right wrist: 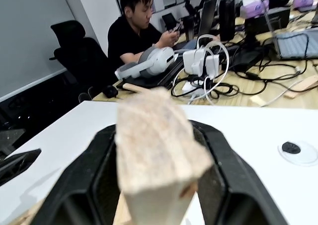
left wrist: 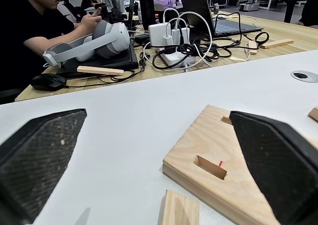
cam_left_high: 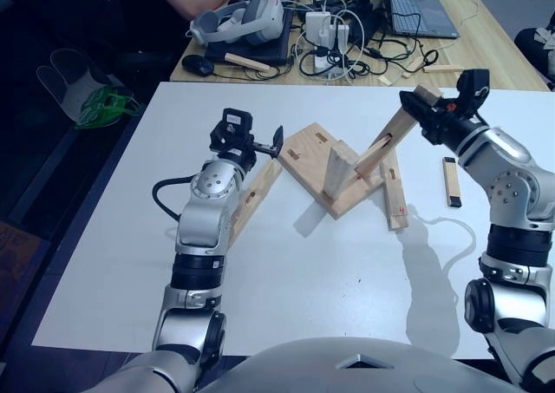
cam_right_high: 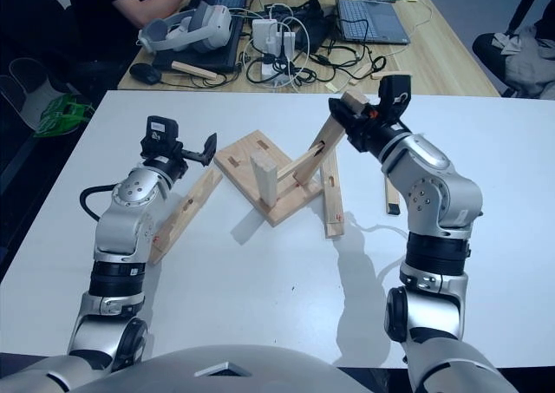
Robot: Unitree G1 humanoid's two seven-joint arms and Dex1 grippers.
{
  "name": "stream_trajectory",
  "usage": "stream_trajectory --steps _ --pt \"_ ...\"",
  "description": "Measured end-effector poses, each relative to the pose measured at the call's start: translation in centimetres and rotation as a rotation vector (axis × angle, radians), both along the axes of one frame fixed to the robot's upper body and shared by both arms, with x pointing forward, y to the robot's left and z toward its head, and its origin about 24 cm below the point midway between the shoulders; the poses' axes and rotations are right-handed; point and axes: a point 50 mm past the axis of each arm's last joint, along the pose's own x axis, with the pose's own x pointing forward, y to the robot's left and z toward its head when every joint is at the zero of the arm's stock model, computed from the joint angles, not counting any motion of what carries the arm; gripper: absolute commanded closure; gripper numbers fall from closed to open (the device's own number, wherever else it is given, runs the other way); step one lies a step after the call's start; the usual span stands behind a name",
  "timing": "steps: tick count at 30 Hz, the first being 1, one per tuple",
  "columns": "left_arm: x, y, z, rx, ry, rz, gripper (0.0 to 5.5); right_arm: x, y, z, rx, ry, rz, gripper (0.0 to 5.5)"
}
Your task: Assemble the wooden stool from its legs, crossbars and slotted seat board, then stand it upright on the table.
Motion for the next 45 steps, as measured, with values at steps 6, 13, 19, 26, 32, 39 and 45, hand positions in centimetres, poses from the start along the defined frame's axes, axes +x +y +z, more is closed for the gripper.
stream_trajectory --steps 6,13,19,26,32,39,45 --pt "0.7 1.9 2.6 -0.030 -0.161 0.136 0.10 -0.4 2.3 7.3 -0.106 -0.366 0.044 3.98" --pt "1.3 3.3 5.0 -0.061 -0.283 0.249 0.10 -2.0 6.6 -5.1 -0.256 0.250 0.219 5.16" --pt "1.5 3.1 5.9 -0.070 -0.312 0.250 0.10 -1.1 7.1 -5.2 -0.305 0.314 0.171 5.44" --pt "1.6 3.1 5.7 -0.096 -0.307 0.244 0.10 -1.5 8.6 -4.6 -0.148 0.069 0.163 5.44" --pt "1.6 2.8 6.2 -0.132 -0.348 0.211 0.10 -2.7 9.3 0.6 -0.052 -0.269 0.228 5.44" --pt "1.4 4.1 6.7 -0.165 -0.413 0.279 0.10 -6.7 12.6 6.7 -0.015 -0.454 0.663 5.44" --pt "1.6 4.2 6.8 -0.173 -0.448 0.286 0.10 -8.6 14.1 5.5 0.037 -0.213 1.016 5.44"
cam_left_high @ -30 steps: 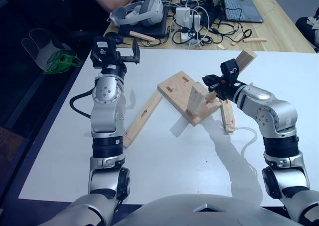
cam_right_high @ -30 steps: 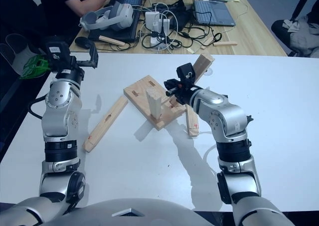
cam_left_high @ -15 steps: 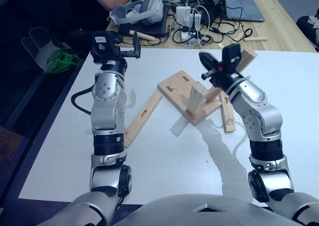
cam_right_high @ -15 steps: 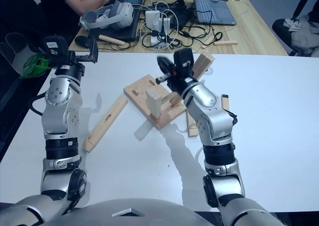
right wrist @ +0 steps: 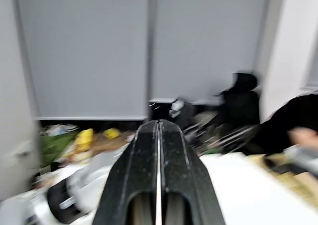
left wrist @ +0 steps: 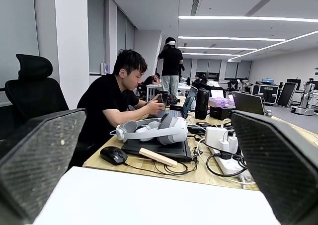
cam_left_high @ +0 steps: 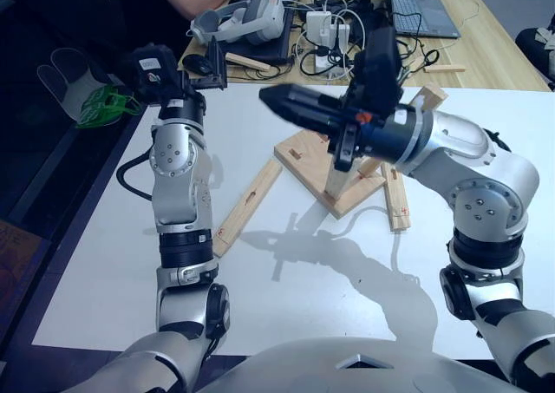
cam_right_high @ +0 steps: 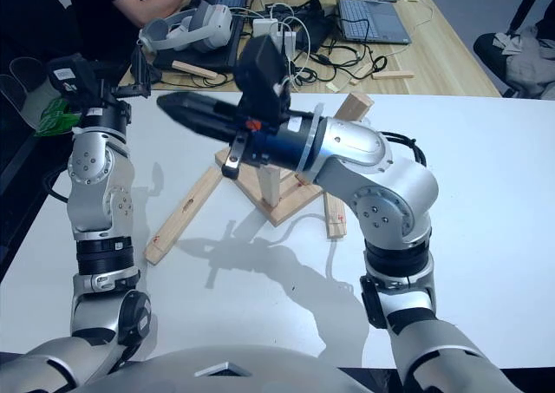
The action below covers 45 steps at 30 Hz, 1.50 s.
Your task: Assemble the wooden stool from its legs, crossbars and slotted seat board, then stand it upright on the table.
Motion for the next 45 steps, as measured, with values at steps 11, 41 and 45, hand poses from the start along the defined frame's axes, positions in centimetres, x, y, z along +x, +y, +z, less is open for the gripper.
stream_trajectory --steps 11,41,45 --pt "0.2 0.0 -0.5 -0.007 -0.011 0.004 0.10 0.5 2.2 -5.0 -0.170 0.057 -0.070 5.44" --pt "0.2 -0.3 -1.8 -0.010 0.026 -0.007 0.10 5.6 -9.0 -8.2 -0.435 -0.332 -1.178 5.44" --pt "0.3 -0.5 -2.1 -0.010 0.039 -0.017 0.10 8.4 -8.4 -8.4 -0.450 -0.266 -1.320 5.44"
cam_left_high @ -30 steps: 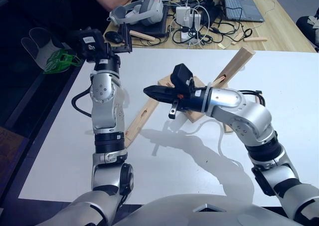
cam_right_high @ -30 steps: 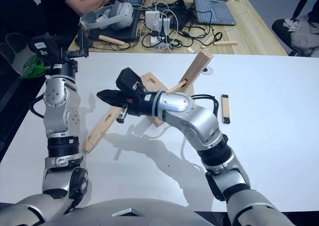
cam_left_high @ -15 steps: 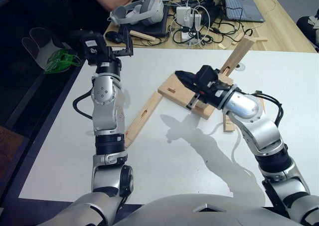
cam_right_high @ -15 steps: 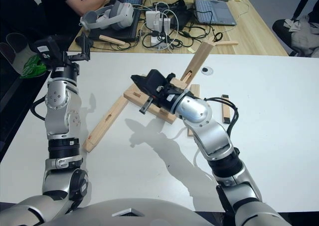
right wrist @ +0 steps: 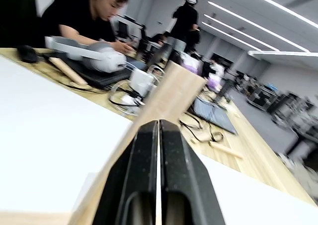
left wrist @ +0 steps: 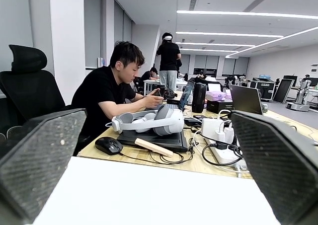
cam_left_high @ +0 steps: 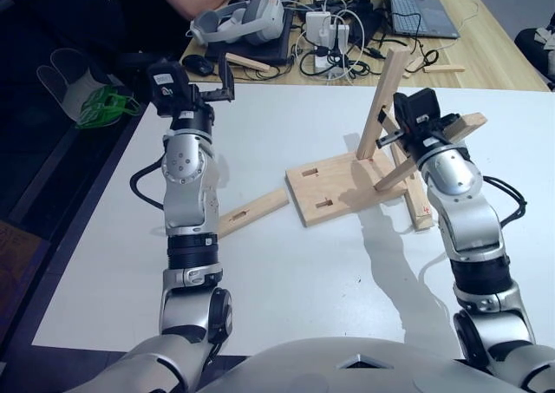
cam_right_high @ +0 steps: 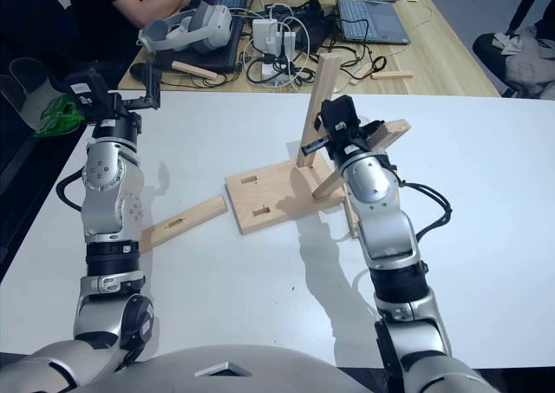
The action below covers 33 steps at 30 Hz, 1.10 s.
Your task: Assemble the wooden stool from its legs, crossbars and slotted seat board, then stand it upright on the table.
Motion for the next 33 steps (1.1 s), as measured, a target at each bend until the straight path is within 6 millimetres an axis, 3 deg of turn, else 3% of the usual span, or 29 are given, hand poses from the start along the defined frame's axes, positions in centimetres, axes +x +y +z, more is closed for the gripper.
stream_trajectory --steps 7,11,13,18,23,27,30,33 --pt "0.2 -0.5 -0.2 0.006 0.012 -0.028 0.10 5.3 0.6 -1.2 0.168 0.128 -0.231 5.44" --pt "0.2 -0.6 -0.3 0.007 0.013 -0.033 0.10 7.4 1.3 -0.2 0.323 0.172 -0.262 5.44" --pt "0.2 -0.7 -0.3 0.007 0.013 -0.034 0.10 7.8 2.4 -0.1 0.369 0.211 -0.197 5.44" --pt "0.2 -0.8 -0.3 0.006 0.014 -0.037 0.10 7.2 6.3 -1.5 0.438 0.460 0.189 5.44" --pt "0.2 -0.8 -0.3 0.002 0.012 -0.026 0.10 6.3 7.5 -1.5 0.451 0.523 0.343 5.44" --pt "0.1 -0.8 -0.3 0.000 0.013 -0.025 0.10 5.5 7.6 -0.8 0.384 0.305 0.383 5.44" --pt "0.1 -0.9 -0.4 -0.002 0.013 -0.026 0.10 4.4 6.9 3.1 0.337 0.007 0.407 5.44" --pt "-0.2 -0.8 -0.5 -0.003 0.013 -0.023 0.10 2.1 4.0 4.6 0.312 -0.143 0.329 4.86"
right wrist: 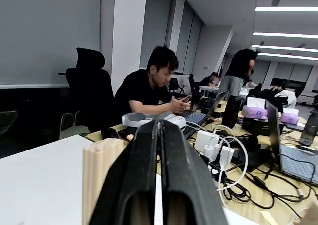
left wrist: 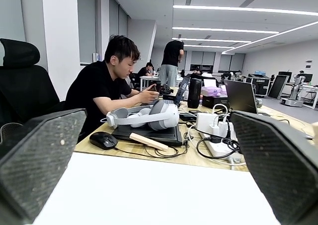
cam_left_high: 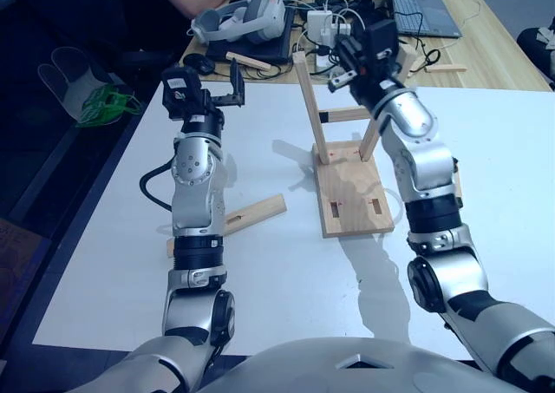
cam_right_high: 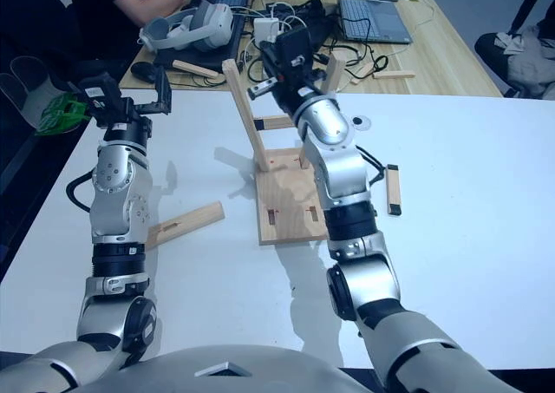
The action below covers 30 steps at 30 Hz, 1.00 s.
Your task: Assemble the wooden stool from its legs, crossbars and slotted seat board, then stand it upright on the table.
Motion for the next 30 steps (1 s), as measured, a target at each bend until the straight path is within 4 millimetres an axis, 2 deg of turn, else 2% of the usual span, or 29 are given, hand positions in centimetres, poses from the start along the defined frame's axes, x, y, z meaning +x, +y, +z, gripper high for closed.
stream_trajectory --steps 2,3,4,5,6,11,14,20,24,29,30 --pt "-0.4 0.2 -0.1 -0.002 -0.002 0.009 0.10 -1.3 -3.8 -0.7 -0.030 0.026 -0.122 4.50" --pt "-0.6 0.4 -0.2 -0.002 -0.001 0.020 0.10 -2.2 -6.6 -1.7 -0.061 0.062 -0.205 4.30" --pt "-0.8 0.6 -0.4 -0.004 0.000 0.032 0.10 -3.2 -9.2 -3.0 -0.100 0.110 -0.284 4.14" --pt "-0.9 0.9 -0.5 -0.006 0.005 0.046 0.10 -4.8 -12.7 -5.2 -0.149 0.201 -0.386 3.97" --pt "-1.0 0.9 -0.6 -0.007 0.006 0.048 0.10 -5.9 -14.5 -6.4 -0.173 0.253 -0.427 3.81" --pt "-1.3 1.0 -0.5 -0.011 -0.002 0.056 0.10 -10.8 -19.3 -11.4 -0.238 0.470 -0.462 2.92" --pt "-1.4 1.1 -0.5 -0.011 -0.005 0.060 0.10 -12.7 -20.4 -13.9 -0.223 0.578 -0.489 2.44" --pt "-1.4 1.0 -0.4 -0.010 -0.005 0.057 0.10 -13.6 -20.2 -16.0 -0.112 0.776 -0.471 1.40" --pt "-1.4 0.9 -0.3 -0.011 -0.007 0.054 0.10 -12.0 -20.3 -15.7 -0.052 0.907 -0.476 0.88" --pt "-1.3 0.9 -0.2 -0.013 -0.006 0.050 0.10 -10.3 -20.6 -15.3 -0.070 0.963 -0.494 0.88" --pt "-1.3 0.8 -0.2 -0.013 -0.007 0.049 0.10 -10.1 -20.5 -15.3 -0.077 0.968 -0.482 1.06"
